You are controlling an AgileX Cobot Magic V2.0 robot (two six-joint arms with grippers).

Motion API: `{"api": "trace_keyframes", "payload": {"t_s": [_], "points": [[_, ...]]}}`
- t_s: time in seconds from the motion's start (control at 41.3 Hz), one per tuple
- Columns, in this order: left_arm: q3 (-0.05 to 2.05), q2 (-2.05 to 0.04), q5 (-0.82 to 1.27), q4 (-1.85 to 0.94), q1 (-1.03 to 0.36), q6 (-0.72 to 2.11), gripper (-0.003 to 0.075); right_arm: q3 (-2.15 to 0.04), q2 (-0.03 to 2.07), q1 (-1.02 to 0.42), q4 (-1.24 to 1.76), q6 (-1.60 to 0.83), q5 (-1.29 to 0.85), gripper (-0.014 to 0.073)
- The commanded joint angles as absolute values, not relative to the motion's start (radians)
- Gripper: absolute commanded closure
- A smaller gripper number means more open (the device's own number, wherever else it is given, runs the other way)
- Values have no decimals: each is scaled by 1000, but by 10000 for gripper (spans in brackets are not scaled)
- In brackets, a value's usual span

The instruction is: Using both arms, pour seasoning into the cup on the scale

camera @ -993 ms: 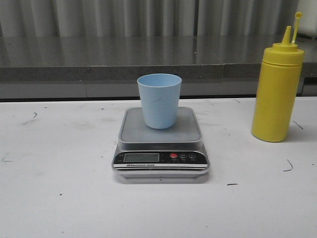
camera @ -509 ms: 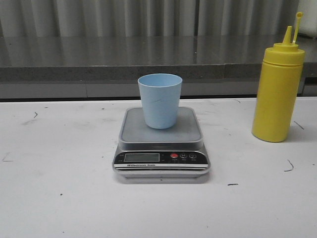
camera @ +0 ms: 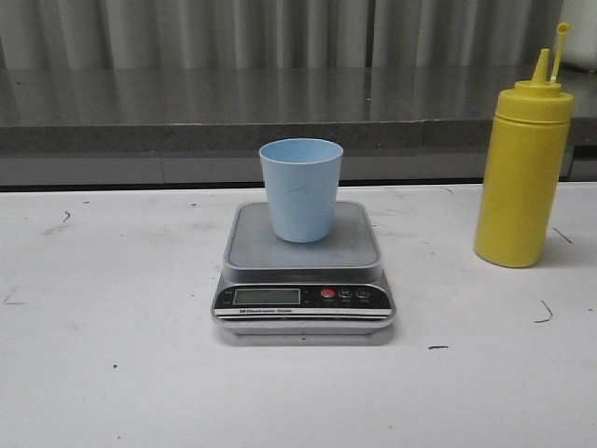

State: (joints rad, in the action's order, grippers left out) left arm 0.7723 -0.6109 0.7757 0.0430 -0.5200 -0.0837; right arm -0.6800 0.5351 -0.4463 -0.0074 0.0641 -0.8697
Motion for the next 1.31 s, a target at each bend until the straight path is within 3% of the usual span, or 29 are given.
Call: {"api": "trace_keyframes", "payload": {"t_s": [0.0, 0.048, 0.509, 0.557, 0.702, 0.751, 1.284], "points": [[799, -612, 709, 38, -520, -95, 374, -716, 537, -444, -7, 57, -795, 624], [799, -612, 709, 38, -520, -95, 374, -716, 537, -444, -7, 57, -793, 666], [799, -612, 687, 38, -520, -95, 385, -716, 537, -444, -11, 57, -806, 662], [799, -615, 687, 38, -520, -95, 424, -716, 537, -444, -11, 57, -806, 662], [799, -618, 687, 38, -520, -95, 685, -716, 537, -444, -11, 57, -805, 662], [799, -618, 687, 38, -520, -95, 739, -716, 537, -444, -11, 57, -805, 662], [767, -568, 678, 28, -483, -95, 740, -716, 537, -444, -11, 57, -805, 662]]}}
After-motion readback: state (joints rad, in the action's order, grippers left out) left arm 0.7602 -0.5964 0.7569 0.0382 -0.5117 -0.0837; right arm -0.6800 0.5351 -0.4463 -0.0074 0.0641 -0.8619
